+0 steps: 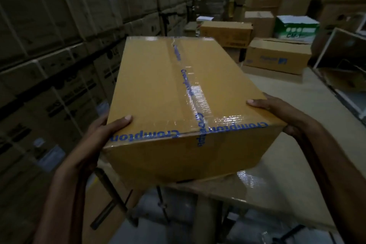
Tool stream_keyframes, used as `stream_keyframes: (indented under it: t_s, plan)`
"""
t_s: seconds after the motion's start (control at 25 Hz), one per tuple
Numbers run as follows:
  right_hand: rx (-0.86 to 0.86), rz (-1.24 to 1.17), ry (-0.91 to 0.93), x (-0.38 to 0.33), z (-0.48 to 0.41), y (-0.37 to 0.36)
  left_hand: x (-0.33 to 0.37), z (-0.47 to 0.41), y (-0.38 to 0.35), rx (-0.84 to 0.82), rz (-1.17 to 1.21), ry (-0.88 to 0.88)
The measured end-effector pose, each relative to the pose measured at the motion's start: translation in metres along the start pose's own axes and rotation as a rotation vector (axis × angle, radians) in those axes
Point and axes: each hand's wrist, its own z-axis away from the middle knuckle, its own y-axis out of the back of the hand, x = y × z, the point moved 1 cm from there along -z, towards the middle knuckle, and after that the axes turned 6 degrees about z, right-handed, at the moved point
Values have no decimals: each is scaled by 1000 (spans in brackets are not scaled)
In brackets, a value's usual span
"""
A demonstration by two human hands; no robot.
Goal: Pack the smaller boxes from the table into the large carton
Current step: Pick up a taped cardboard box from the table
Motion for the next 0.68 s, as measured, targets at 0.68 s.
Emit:
stream_keyframes:
  t_s: [0.68]
  plan:
    - [-303,-61,345,26,-8,269,33,189,-347,487,-128,-356]
